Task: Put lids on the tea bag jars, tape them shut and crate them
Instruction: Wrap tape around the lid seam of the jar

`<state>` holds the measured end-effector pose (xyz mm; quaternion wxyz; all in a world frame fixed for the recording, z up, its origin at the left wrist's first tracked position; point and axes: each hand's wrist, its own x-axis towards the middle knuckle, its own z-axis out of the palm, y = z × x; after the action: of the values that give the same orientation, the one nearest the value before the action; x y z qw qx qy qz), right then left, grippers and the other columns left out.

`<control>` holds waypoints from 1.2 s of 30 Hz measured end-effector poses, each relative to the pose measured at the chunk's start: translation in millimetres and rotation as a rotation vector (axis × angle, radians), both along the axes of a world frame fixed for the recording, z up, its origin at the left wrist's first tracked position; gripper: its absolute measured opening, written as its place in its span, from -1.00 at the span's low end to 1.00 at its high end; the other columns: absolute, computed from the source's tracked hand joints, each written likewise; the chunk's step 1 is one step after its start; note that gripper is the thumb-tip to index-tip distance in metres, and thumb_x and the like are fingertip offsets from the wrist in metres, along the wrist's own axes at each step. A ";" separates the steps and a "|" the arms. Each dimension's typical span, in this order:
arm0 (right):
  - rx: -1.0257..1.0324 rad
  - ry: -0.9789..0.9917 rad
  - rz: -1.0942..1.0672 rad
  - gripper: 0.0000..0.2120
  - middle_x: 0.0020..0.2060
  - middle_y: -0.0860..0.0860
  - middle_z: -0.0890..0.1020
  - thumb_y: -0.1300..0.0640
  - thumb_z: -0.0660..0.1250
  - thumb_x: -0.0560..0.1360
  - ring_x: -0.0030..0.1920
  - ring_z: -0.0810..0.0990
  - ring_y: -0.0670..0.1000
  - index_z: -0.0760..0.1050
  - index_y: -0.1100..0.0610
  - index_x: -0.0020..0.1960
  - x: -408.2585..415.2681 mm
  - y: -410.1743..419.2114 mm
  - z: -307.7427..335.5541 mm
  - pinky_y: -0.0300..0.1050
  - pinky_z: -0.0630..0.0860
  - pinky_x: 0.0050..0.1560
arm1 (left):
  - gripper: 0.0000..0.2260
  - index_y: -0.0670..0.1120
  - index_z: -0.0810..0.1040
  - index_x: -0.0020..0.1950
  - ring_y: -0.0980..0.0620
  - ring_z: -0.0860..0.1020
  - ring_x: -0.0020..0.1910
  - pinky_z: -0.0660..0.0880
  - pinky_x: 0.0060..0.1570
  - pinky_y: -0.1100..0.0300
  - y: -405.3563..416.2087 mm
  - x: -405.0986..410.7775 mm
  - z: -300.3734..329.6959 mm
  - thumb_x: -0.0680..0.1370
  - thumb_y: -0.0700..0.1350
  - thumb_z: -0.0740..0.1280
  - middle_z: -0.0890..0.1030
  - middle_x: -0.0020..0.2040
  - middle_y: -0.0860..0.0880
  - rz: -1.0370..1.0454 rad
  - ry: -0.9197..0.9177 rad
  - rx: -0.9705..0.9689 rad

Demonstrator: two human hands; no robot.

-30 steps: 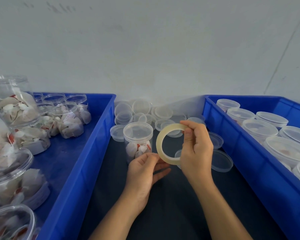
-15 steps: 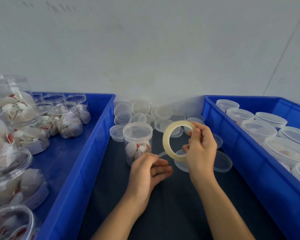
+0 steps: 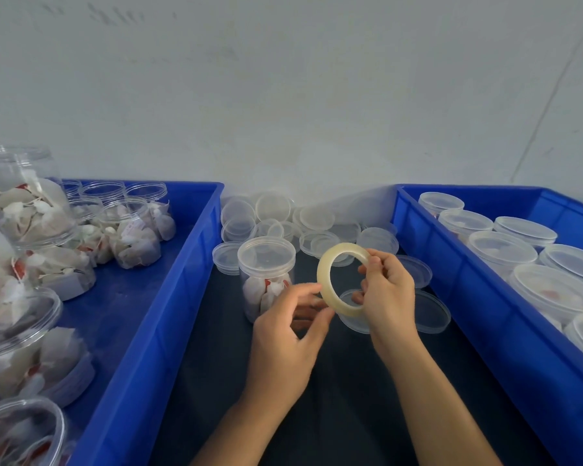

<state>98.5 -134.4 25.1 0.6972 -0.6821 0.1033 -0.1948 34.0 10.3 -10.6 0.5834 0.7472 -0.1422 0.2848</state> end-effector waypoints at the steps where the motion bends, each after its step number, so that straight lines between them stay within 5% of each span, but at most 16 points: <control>1: 0.013 0.026 0.025 -0.77 -0.09 -0.01 0.65 0.09 0.22 0.75 -0.39 0.57 -0.17 0.63 -0.11 0.06 0.4 -0.4 -1.1 -0.27 0.54 -0.35 | -0.80 -0.01 0.69 0.16 0.10 0.73 -0.02 0.66 -0.03 0.22 1.6 0.0 0.1 0.57 -0.22 0.54 0.73 -0.02 0.17 0.032 -0.017 0.027; 6: -0.016 0.163 0.139 -0.79 -0.08 0.04 0.62 0.07 0.21 0.75 -0.41 0.53 -0.13 0.62 -0.05 0.11 0.0 -1.6 -2.3 -0.14 0.54 -0.26 | -0.93 -0.07 0.72 0.08 0.18 0.72 -0.09 0.60 -0.08 0.38 3.0 -0.9 2.3 0.60 -0.18 0.49 0.71 -0.11 0.18 0.124 -0.051 0.096; 11: -0.246 0.222 0.203 -0.88 -0.09 -0.05 0.66 0.00 0.26 0.69 -0.13 0.63 -0.06 0.58 -0.10 0.10 -3.3 -1.7 -2.6 -0.05 0.59 -0.13 | -0.93 -0.08 0.71 0.07 0.22 0.70 -0.10 0.55 -0.08 0.45 2.2 -1.1 4.3 0.62 -0.21 0.47 0.70 -0.14 0.17 0.153 -0.083 0.132; 15: -0.463 0.263 0.272 -0.77 0.07 -0.15 0.62 -0.10 0.24 0.65 0.12 0.61 -0.02 0.51 -0.15 0.27 -6.6 2.5 0.6 0.13 0.61 0.19 | -0.93 -0.06 0.71 0.08 0.17 0.71 -0.09 0.56 -0.07 0.41 2.8 -0.8 3.5 0.64 -0.14 0.43 0.70 -0.13 0.16 0.138 -0.055 0.091; 24: -0.630 0.202 0.313 -0.72 0.17 -0.08 0.58 -0.11 0.27 0.67 0.15 0.57 -0.05 0.59 -0.06 0.30 -15.9 9.2 10.0 0.03 0.53 0.24 | -0.85 -0.04 0.73 0.09 0.12 0.75 -0.04 0.67 0.01 0.14 4.8 2.5 1.3 0.63 -0.02 0.40 0.76 -0.09 0.15 0.103 0.094 -0.097; 28: -0.703 0.003 0.253 -0.84 0.01 -0.16 0.65 -0.03 0.29 0.67 0.00 0.61 -0.12 0.64 -0.09 0.13 -27.4 11.5 17.4 -0.02 0.59 0.12 | -0.91 -0.05 0.74 0.10 0.15 0.75 -0.06 0.68 0.00 0.15 6.7 4.4 1.1 0.63 -0.12 0.44 0.76 -0.09 0.13 0.149 0.114 -0.135; 30: -0.716 -0.084 0.347 -0.82 -0.18 -0.18 0.69 -0.03 0.28 0.66 -0.12 0.65 -0.13 0.66 -0.12 0.14 -34.5 12.9 21.3 -0.08 0.62 -0.03 | -0.92 -0.04 0.74 0.08 0.16 0.74 -0.07 0.66 -0.03 0.18 7.3 4.0 1.9 0.63 -0.16 0.46 0.76 -0.10 0.15 0.177 0.114 -0.136; 36: -0.787 -0.051 0.663 -0.79 -0.30 -0.13 0.63 0.02 0.25 0.67 -0.28 0.58 -0.12 0.59 -0.24 0.19 -41.3 14.6 26.0 -0.31 0.47 -0.25 | -0.82 0.09 0.70 0.09 0.22 0.71 -0.06 0.57 -0.09 0.38 10.9 1.3 5.9 0.64 -0.20 0.45 0.73 -0.09 0.22 0.232 0.087 -0.091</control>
<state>57.2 -119.7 51.1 0.4145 -0.8839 -0.2167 -0.0039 35.3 21.2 -4.6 0.5853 0.7432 -0.0162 0.3237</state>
